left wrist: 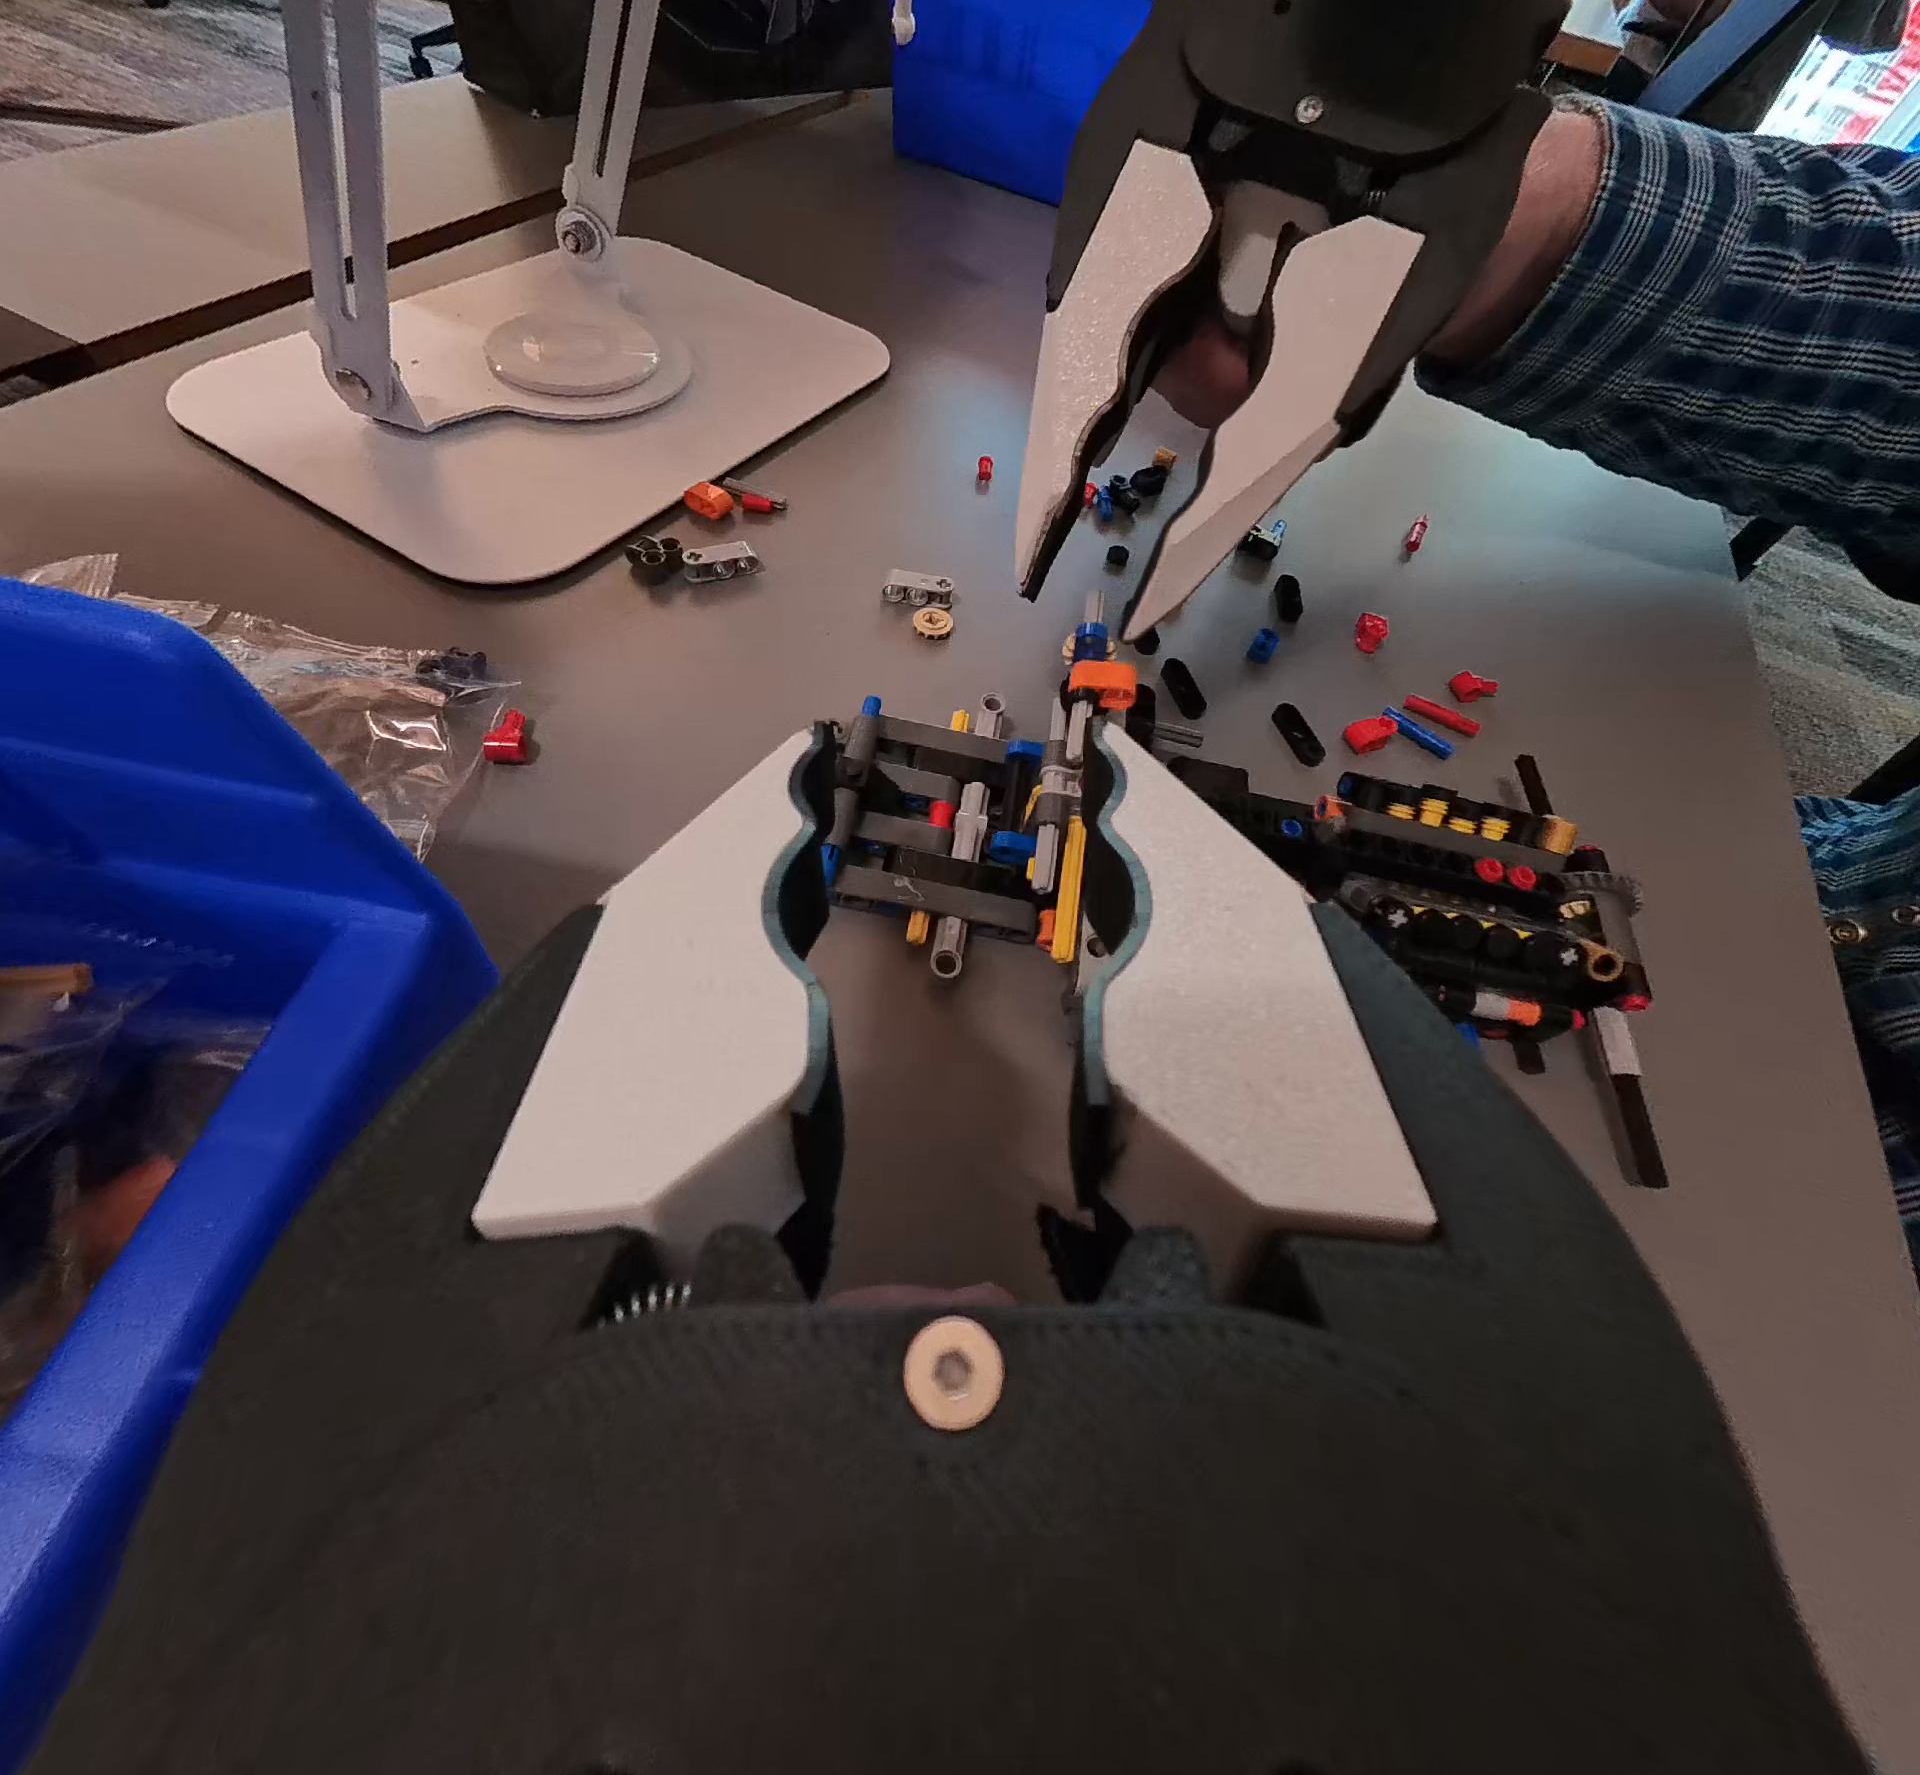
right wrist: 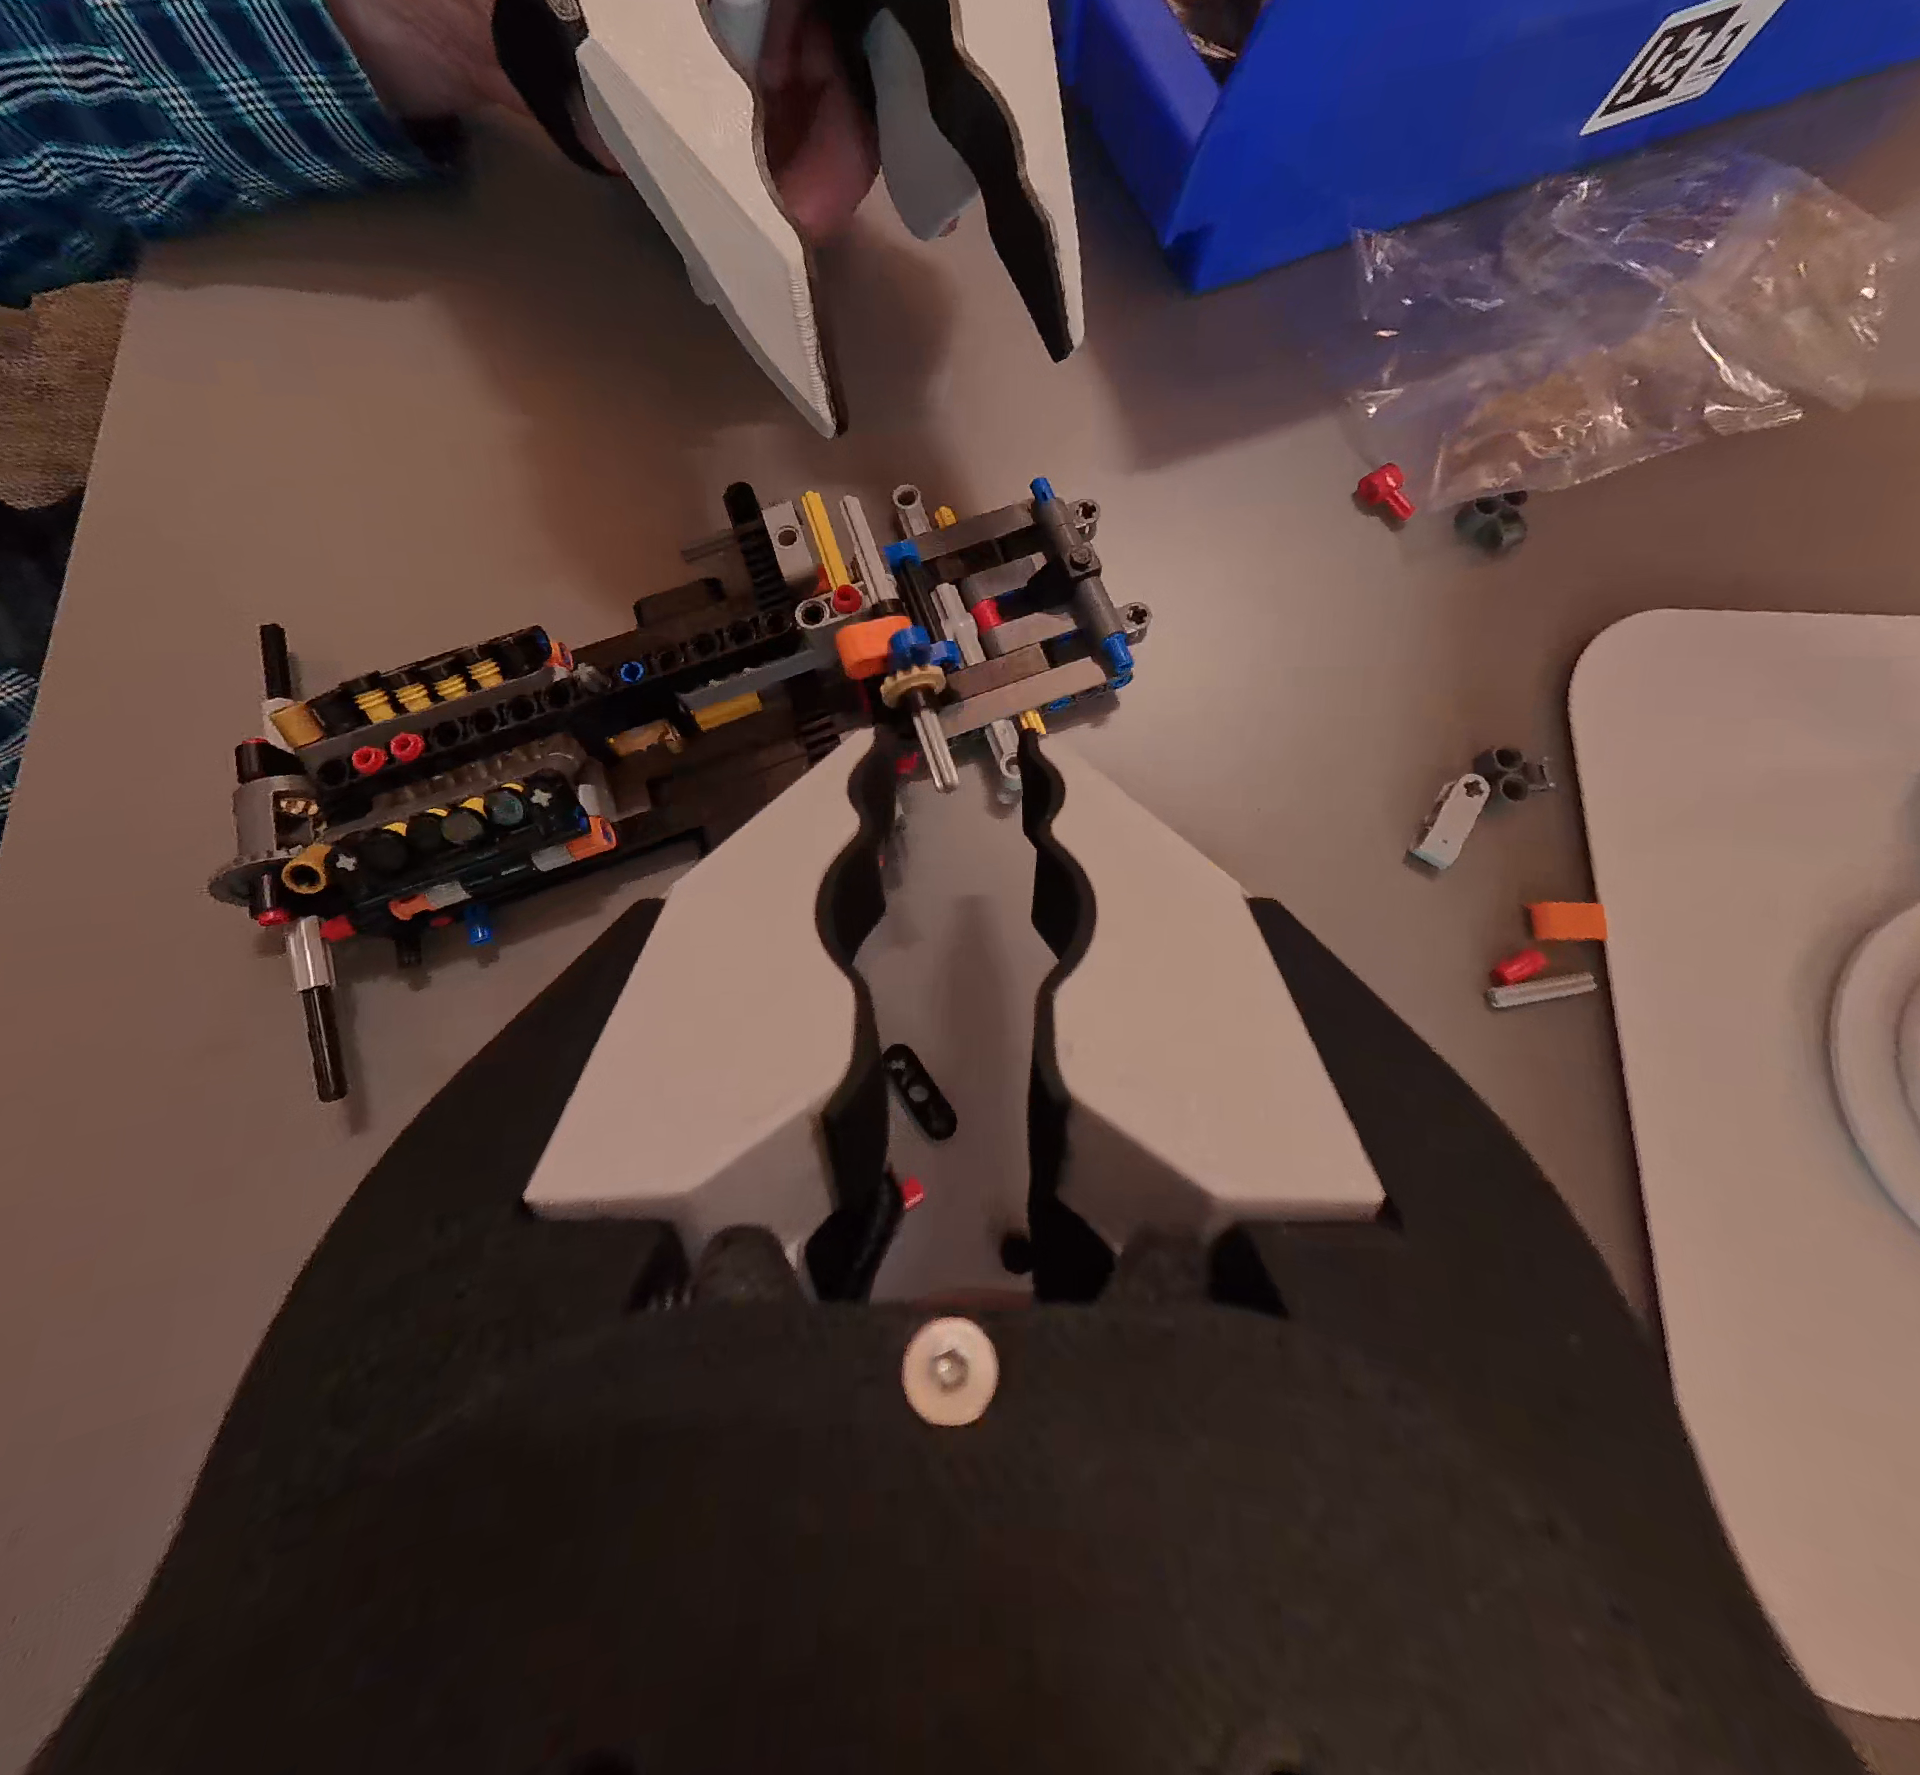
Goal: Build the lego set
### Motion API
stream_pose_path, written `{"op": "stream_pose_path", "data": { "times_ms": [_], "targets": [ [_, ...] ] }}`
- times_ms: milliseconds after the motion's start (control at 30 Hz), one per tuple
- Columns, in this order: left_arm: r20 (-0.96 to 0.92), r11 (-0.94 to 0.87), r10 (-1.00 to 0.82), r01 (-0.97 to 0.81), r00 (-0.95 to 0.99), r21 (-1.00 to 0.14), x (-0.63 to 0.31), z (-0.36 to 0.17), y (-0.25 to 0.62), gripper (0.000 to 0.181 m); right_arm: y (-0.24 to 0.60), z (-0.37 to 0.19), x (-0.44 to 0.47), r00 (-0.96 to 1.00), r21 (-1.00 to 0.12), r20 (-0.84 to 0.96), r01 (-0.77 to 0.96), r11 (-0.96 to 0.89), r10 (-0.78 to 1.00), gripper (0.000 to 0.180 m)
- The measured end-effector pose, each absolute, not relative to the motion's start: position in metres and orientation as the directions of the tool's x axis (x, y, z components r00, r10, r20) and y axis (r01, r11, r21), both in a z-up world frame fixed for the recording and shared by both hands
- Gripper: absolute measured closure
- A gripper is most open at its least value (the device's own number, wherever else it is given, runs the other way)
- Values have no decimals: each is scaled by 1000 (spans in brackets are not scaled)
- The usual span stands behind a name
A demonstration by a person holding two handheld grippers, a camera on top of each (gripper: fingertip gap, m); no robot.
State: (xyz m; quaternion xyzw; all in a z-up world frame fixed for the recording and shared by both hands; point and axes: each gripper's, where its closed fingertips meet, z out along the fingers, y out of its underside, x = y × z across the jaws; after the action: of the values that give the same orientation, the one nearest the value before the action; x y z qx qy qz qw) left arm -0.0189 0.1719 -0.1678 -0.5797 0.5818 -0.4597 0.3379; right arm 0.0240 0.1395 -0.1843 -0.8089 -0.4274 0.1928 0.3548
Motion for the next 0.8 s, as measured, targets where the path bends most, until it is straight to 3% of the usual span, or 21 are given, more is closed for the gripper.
{"op": "stream_pose_path", "data": {
  "times_ms": [800],
  "targets": [
    [150,-102,-983,-365,-106,-925,-19,-168,172,135,134,-179,23,537,-744,-21,555,-371,843,152]
  ]
}}
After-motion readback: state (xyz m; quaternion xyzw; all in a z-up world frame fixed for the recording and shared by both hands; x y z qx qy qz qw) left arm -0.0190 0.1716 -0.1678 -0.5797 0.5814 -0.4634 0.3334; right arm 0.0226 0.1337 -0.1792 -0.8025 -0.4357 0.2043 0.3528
